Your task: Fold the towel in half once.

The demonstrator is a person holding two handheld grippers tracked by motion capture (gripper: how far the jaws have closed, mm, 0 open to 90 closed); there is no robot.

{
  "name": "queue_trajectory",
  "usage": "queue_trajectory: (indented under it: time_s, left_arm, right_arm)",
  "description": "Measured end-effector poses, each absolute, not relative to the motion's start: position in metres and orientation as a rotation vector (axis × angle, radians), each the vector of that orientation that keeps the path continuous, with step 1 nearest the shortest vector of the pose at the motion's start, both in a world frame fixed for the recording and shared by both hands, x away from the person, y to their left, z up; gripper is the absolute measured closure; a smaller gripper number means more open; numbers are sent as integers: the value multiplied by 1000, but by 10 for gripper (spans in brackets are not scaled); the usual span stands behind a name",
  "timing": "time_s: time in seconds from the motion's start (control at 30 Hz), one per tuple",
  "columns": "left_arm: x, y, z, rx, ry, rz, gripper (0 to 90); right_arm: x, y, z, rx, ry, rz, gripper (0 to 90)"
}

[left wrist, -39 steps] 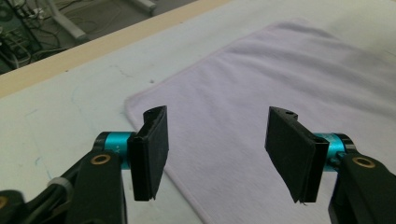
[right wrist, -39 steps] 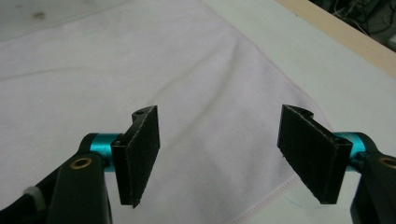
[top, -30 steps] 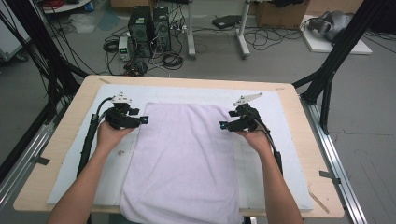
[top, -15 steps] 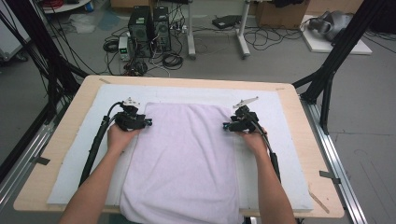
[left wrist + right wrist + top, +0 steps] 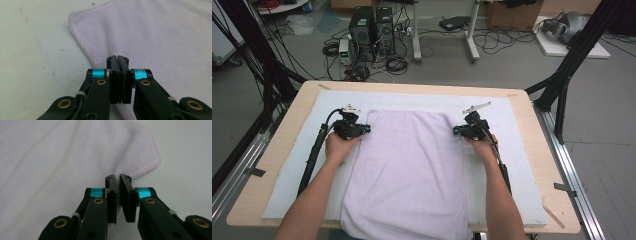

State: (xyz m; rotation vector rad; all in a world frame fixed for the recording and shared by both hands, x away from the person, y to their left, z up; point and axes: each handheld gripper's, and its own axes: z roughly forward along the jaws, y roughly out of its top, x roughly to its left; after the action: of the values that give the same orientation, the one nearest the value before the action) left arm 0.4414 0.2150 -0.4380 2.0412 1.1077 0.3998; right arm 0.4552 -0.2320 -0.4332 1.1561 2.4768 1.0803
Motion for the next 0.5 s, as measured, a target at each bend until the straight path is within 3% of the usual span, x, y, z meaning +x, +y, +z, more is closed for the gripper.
queue_trajectory:
  time_s: [0.5]
  left_arm:
    - [398, 223, -389, 1988, 908, 440, 884]
  right_arm:
    - [422, -256, -391, 1042, 2433, 1319, 842]
